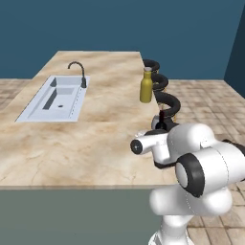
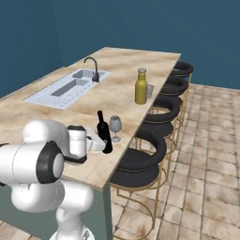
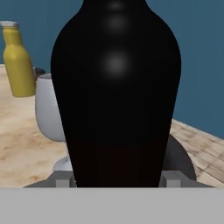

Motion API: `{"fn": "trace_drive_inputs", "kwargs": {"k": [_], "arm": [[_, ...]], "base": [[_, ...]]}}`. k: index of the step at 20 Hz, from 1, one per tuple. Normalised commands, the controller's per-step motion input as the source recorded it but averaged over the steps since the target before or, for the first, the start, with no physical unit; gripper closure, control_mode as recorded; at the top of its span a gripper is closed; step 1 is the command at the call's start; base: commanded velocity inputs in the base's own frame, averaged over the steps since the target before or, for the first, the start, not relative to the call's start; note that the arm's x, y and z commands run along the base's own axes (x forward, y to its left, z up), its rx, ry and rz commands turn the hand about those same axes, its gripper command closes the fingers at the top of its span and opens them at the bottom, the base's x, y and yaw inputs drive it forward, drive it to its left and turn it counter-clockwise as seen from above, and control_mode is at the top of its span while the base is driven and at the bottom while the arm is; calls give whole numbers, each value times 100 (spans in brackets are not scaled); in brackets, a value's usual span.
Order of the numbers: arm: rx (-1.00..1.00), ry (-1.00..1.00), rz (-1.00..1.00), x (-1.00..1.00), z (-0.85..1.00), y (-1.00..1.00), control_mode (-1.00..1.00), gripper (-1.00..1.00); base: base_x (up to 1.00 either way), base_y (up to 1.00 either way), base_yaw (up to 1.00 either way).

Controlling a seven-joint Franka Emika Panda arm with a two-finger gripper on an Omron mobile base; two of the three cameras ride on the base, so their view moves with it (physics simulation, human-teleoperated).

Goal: There is a wine glass and glass cup on the dining counter. Place the wine bottle next to the wine glass and the juice bottle next to the glass cup.

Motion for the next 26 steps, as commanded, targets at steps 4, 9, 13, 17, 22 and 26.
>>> {"fn": "trace_drive_inputs", "kwargs": {"k": [4,9,13,17,22,26], "arm": [[0,-7,0,0,-21,0,-100,100],[0,-6,0,0,-26,0,-100,100],[0,-7,0,0,-25,0,-100,100],[3,-6,0,-3,-29,0,-100,100],[6,-6,0,-5,-32,0,-100,100],[10,-6,0,-11,-33,0,-100,100]], "base": [[0,0,0],[0,0,0],[0,0,0],[0,0,0],[0,0,0],[0,0,0]]}}
